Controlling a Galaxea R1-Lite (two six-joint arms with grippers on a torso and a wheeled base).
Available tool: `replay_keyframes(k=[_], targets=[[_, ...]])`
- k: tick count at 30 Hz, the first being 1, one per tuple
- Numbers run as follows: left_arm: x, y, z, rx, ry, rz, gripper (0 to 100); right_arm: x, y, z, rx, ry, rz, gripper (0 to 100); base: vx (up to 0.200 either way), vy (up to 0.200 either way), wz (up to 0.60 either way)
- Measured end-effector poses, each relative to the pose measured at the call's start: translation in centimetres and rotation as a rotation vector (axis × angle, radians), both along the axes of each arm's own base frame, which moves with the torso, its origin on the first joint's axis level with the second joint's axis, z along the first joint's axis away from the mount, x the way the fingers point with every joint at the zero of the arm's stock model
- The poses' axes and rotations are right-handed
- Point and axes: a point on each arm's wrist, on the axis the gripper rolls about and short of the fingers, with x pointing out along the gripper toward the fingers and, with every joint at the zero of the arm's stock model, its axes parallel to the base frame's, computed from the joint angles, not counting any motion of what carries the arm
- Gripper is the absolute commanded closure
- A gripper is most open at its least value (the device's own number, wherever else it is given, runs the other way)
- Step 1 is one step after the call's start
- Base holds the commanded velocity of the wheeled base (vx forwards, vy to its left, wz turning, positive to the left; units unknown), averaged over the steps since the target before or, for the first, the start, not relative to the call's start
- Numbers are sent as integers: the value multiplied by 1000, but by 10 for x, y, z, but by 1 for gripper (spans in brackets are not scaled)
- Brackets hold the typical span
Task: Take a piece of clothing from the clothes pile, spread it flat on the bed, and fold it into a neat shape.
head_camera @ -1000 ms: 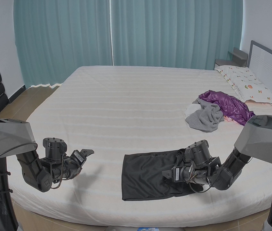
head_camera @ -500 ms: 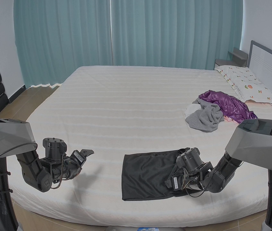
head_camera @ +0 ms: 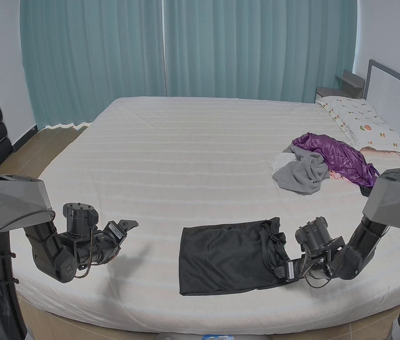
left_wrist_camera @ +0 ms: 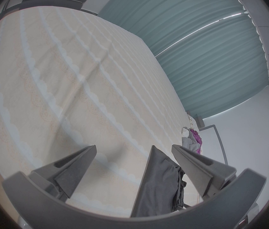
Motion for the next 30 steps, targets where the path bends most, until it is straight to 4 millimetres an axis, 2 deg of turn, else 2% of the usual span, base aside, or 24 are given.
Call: replay_keyframes(k=[6, 10, 16, 21, 30], targets=[[0, 0, 0, 0, 0, 0, 0, -13, -35, 9, 94, -16, -49, 0, 0, 0, 0], [0, 0, 0, 0, -1, 0, 0, -21, -48, 16, 178, -54, -47, 0, 0, 0, 0], [0, 0, 0, 0, 0, 0, 0, -18, -57, 26, 296, -116, -42, 0, 0, 0, 0], [0, 0, 0, 0, 0, 0, 0, -14, -46, 22, 320, -115, -10, 0, 0, 0, 0], [0, 0, 0, 1, 0, 0, 0, 20, -6, 10, 300, -132, 56, 0, 0, 0, 0]])
